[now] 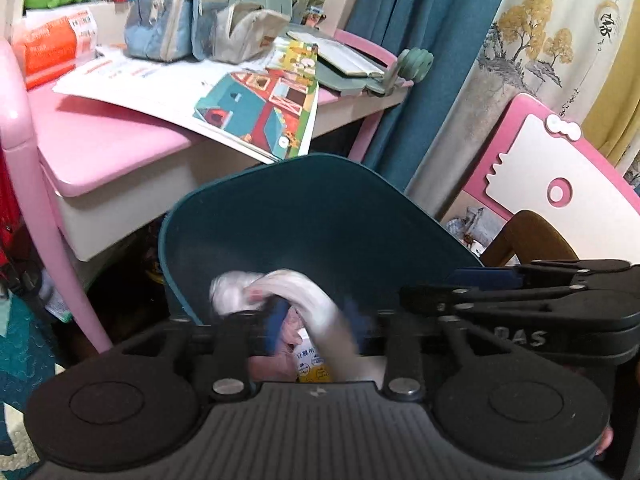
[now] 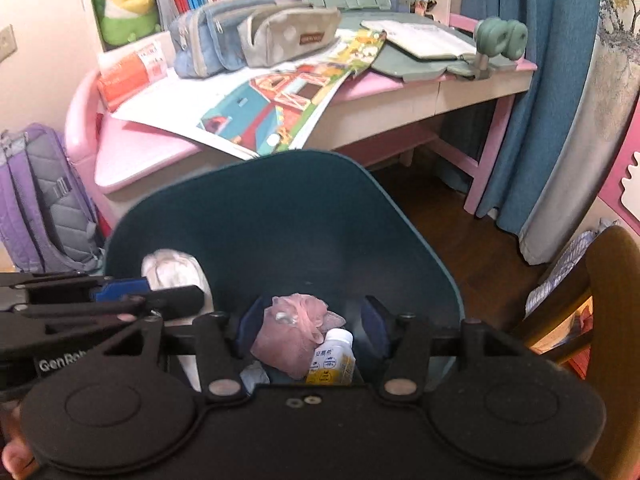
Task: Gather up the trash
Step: 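Open the left tool over the teal bin while the right tool releases the bottle, then return both tools to the trash pile on the floor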
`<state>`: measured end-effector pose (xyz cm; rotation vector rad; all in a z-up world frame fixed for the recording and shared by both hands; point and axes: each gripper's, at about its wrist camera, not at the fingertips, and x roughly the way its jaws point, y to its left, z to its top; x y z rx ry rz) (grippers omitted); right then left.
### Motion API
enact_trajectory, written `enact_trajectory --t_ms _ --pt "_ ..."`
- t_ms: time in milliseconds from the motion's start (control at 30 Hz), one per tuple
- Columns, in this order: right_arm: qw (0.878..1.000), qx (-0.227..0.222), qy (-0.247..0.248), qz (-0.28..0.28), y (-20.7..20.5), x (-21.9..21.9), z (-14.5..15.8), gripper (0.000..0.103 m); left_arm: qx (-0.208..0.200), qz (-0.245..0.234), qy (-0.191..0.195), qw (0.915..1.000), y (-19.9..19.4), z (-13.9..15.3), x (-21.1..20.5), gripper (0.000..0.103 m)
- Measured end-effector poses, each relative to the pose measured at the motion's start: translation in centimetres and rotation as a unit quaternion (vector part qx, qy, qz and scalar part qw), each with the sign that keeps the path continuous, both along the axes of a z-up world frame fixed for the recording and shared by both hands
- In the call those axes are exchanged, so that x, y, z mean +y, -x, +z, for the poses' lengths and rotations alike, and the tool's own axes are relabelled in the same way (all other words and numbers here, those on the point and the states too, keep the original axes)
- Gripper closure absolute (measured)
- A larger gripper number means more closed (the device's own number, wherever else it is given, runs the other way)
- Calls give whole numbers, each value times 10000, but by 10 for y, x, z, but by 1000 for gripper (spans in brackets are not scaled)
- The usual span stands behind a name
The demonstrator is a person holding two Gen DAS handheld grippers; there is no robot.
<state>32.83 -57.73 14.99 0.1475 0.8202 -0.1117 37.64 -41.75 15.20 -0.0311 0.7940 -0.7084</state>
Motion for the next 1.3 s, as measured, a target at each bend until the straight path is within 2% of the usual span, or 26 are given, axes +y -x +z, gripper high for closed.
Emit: enact_trajectory --t_ms 67,233,367,700,1033,1100,1300 --pt "9999 -91 47 -33 10 0 7 49 -109 39 36 9999 7 5 5 47" --pt "9996 -260 12 86 32 5 23 48 -236 59 152 9996 26 21 24 46" --pt "9980 -481 -105 396 56 21 38 47 -514 79 151 9985 50 37 49 36" --pt "9893 -796 -303 1184 95 86 58 46 -966 580 -38 9936 109 51 137 32" --pt "9776 -841 -281 1908 117 172 56 46 -1171 1182 -98 9860 159 48 234 32" --pt "9738 -815 -317 2100 120 194 52 46 -1201 1320 -109 9839 168 46 254 23" --pt "9606 -669 -463 2656 128 253 32 46 -1186 1824 -138 9759 195 34 322 21"
